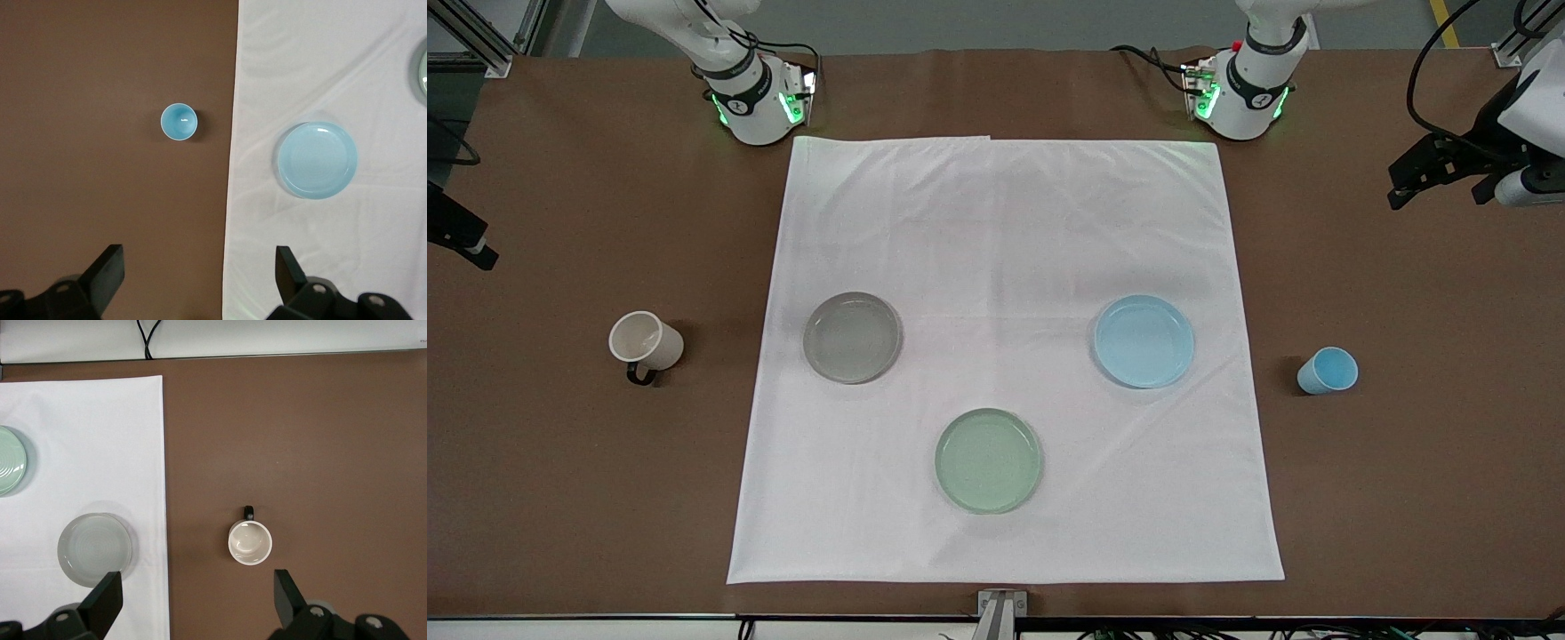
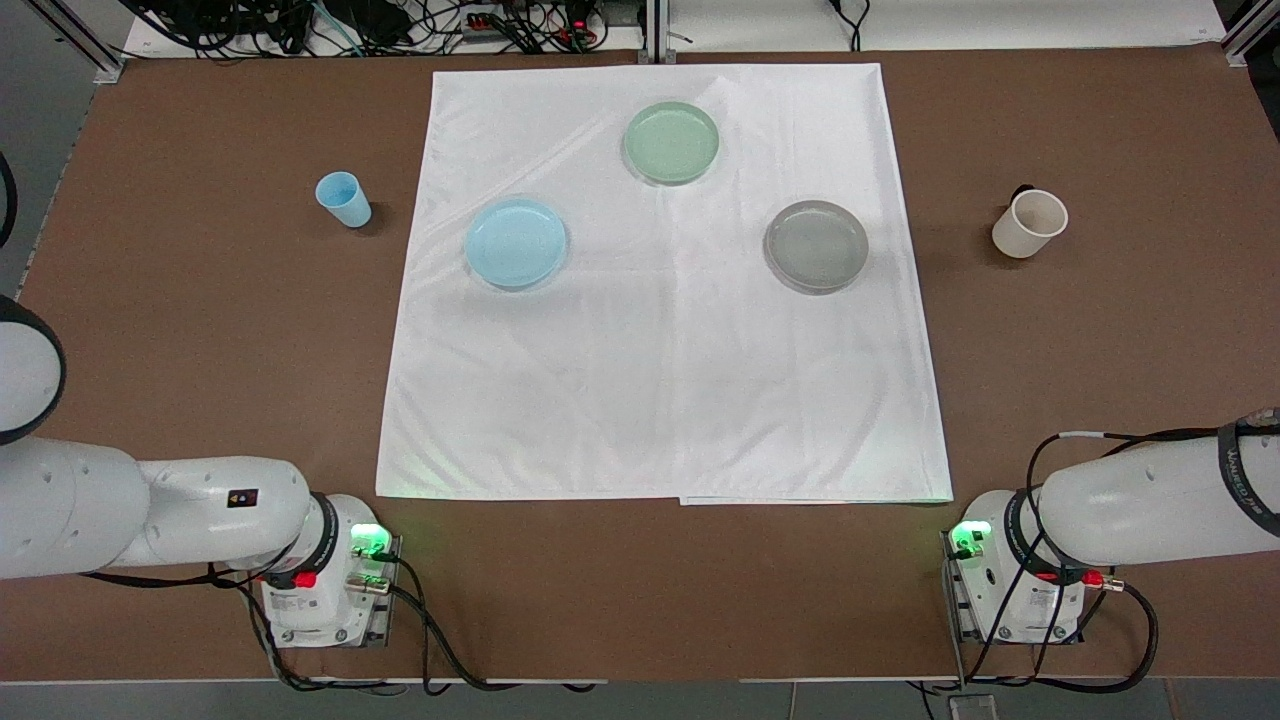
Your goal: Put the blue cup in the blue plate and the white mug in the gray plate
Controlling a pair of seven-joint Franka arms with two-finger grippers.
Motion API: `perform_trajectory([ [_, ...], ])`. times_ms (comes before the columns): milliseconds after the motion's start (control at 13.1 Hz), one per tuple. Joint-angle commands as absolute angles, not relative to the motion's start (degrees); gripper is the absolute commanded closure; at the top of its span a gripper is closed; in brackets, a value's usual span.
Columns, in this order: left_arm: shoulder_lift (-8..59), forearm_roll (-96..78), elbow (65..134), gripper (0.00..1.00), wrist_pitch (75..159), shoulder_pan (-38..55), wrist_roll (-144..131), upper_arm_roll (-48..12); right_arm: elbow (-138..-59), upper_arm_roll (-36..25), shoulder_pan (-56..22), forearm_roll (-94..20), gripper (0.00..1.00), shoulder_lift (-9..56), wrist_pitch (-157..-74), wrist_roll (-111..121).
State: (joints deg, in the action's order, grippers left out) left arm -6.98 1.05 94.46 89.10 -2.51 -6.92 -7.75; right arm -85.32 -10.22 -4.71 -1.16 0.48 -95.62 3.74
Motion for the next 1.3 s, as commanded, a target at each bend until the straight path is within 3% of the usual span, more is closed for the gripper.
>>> perform_trajectory([
  [0, -6.9, 0.7, 93.9, 0.0, 88.9, -2.5, -6.5, -7.7, -84.3, -10.0, -4.3, -1.3, 0.0, 0.8, -94.1, 3.3],
  [229, -5.7, 1.3, 93.6, 0.0, 89.0, -3.2, -6.4, -7.3, -84.3, -10.0, -4.0, -1.1, 0.0, 0.9, -91.5, 3.3],
  [611, 4.3, 1.7, 94.3, 0.0, 90.9, -8.4, -3.5, -6.9, -84.3, -10.0, -4.1, -1.0, 0.0, 1.4, -91.6, 3.1],
  [917, 15.0, 1.7, 95.8, 0.0, 100.4, -12.4, -4.9, -6.9, -84.3, -10.0, -4.6, -0.4, 0.0, 5.1, -91.8, 3.1],
  [1222, 21.3, 1.8, 103.6, 0.01, 118.0, -14.6, -4.8, -6.8, -84.9, -10.0, -3.5, -0.7, 0.0, 11.3, -93.0, 3.3],
])
